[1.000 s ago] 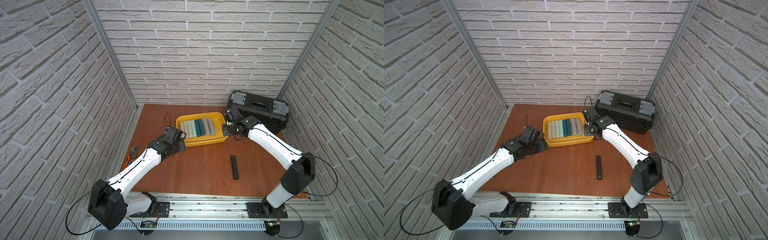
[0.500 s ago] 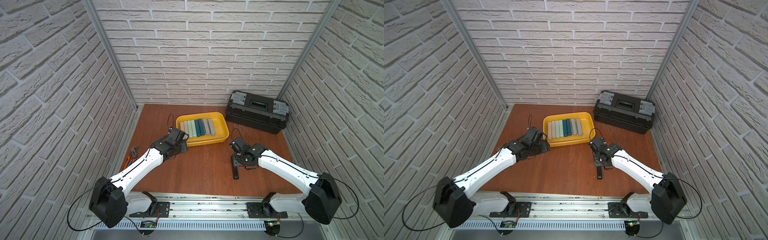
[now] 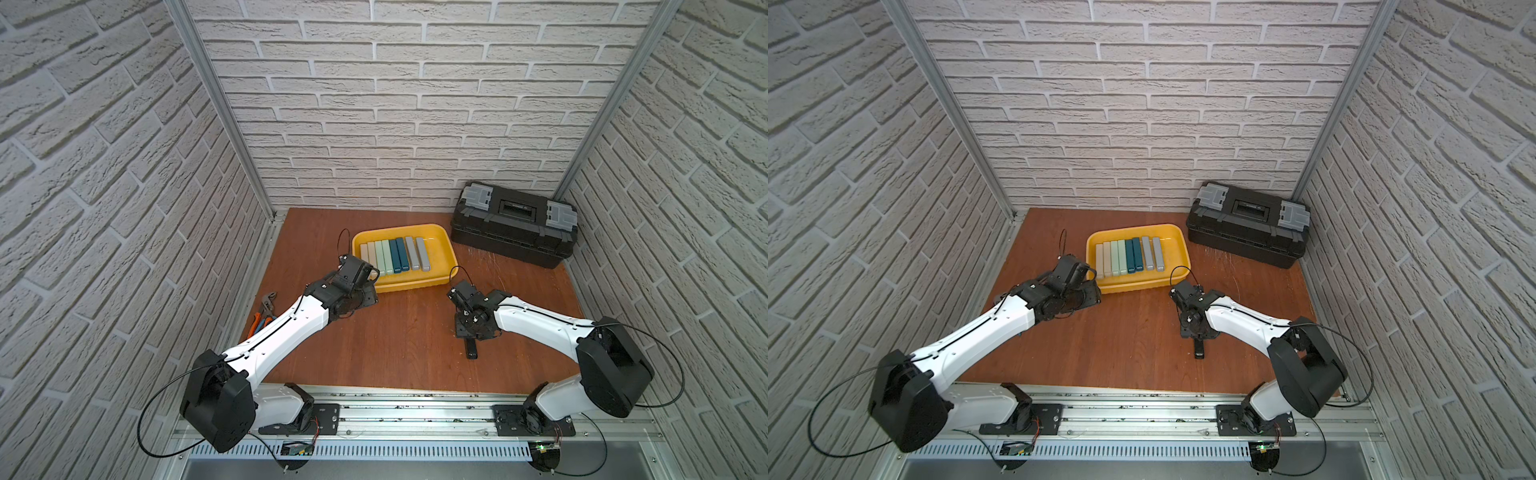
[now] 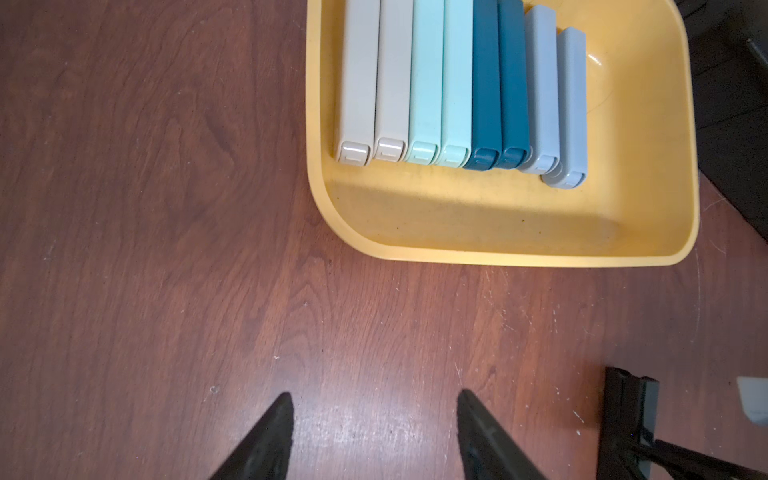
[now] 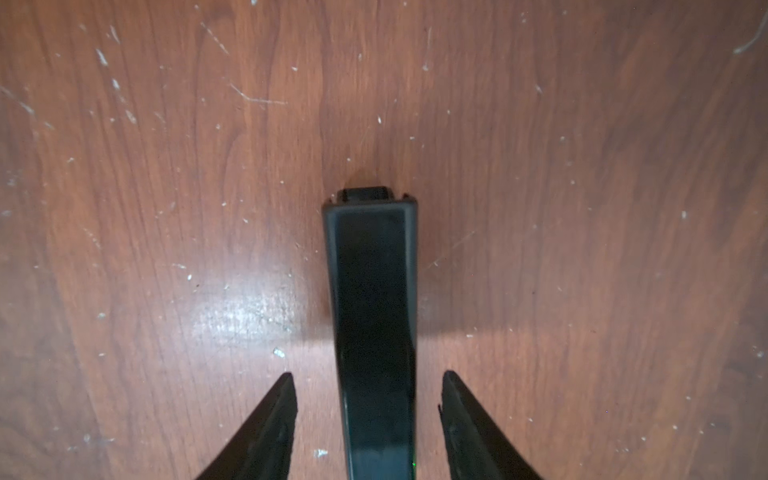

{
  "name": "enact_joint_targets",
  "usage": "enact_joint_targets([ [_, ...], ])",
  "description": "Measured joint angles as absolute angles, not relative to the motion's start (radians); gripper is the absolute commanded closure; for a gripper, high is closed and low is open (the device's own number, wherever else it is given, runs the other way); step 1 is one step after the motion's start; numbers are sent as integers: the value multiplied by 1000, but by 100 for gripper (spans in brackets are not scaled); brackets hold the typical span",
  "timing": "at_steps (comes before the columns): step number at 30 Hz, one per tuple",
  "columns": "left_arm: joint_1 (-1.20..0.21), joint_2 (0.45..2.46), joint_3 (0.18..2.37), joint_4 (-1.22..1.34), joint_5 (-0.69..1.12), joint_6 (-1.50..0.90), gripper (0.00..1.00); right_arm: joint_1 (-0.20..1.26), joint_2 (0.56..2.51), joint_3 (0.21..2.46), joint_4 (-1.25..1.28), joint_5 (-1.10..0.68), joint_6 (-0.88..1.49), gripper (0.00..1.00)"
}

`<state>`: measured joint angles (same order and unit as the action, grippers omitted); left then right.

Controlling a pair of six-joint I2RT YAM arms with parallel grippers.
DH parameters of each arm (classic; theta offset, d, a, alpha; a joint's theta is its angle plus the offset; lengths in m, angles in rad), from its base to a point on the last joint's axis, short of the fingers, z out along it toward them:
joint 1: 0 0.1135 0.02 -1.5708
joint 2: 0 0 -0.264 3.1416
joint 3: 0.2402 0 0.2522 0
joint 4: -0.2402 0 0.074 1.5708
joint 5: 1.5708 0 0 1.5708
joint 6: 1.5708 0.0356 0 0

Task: Put the pruning pliers into the storage box
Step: Pick up the pruning pliers from the center of the board.

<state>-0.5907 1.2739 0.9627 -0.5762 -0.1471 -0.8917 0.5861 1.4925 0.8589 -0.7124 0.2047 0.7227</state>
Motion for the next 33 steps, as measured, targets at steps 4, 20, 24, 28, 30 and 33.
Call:
enact_joint_targets([
  [4,-591,1275,963,-576,-149,-892,37,581,1504,858,-698,205,725,45],
  [20,-590,1290,963,-577,-152,-899,37,546,1575,851,-651,187,711,69],
  [24,-590,1290,963,-577,-152,-902,37,546,1578,851,-641,178,701,81],
  [28,-590,1290,963,-577,-153,-902,37,546,1578,851,-639,174,700,82],
  [30,-590,1290,963,-577,-153,-902,37,546,1576,852,-641,173,699,83],
  [33,-591,1290,963,-577,-153,-902,37,546,1563,867,-673,171,687,85],
])
